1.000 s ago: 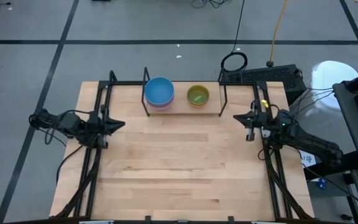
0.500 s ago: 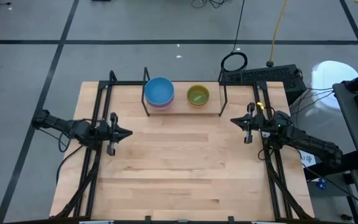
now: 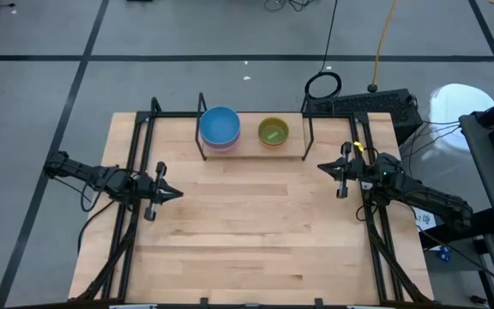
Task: Place and stack bowls onto a shelf
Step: Return to Home Position
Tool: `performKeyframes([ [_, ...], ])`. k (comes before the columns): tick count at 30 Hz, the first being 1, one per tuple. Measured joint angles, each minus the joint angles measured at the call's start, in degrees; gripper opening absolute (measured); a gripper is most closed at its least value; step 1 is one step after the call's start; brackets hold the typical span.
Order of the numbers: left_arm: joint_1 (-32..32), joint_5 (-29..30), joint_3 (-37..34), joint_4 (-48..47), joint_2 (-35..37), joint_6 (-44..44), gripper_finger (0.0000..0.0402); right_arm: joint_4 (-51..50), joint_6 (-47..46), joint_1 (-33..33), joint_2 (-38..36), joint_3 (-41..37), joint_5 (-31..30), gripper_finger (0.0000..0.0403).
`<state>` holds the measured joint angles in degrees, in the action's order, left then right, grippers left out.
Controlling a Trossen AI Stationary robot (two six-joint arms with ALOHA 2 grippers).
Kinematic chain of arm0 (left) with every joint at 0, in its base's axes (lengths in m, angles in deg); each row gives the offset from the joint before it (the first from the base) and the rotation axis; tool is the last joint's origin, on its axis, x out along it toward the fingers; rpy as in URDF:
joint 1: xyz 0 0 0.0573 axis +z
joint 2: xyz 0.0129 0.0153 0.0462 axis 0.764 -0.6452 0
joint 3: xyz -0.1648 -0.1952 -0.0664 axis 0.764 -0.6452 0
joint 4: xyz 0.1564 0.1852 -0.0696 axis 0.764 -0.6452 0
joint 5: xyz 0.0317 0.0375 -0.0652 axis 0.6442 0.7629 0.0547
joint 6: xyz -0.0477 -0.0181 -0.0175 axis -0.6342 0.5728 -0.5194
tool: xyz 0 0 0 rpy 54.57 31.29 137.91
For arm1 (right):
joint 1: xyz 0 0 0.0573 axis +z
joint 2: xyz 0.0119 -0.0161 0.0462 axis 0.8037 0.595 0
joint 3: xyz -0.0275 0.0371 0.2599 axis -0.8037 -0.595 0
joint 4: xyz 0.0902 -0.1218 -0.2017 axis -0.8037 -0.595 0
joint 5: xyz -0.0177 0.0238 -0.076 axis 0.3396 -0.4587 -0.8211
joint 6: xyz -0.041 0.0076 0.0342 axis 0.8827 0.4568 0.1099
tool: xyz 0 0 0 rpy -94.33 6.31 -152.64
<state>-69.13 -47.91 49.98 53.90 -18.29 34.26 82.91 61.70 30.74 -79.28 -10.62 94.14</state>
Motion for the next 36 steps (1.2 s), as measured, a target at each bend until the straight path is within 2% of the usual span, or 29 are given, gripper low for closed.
performKeyframes([
  [19,0.00,-0.29,-0.02,-7.97,-0.01,-1.84,0.0026,-2.35,-0.22,0.00,0.00,-0.09,0.03,0.0000],
  [36,0.00,-0.42,0.00,-12.64,-0.03,-9.98,0.0026,-2.54,-1.44,0.01,0.00,-0.11,0.07,0.0000],
])
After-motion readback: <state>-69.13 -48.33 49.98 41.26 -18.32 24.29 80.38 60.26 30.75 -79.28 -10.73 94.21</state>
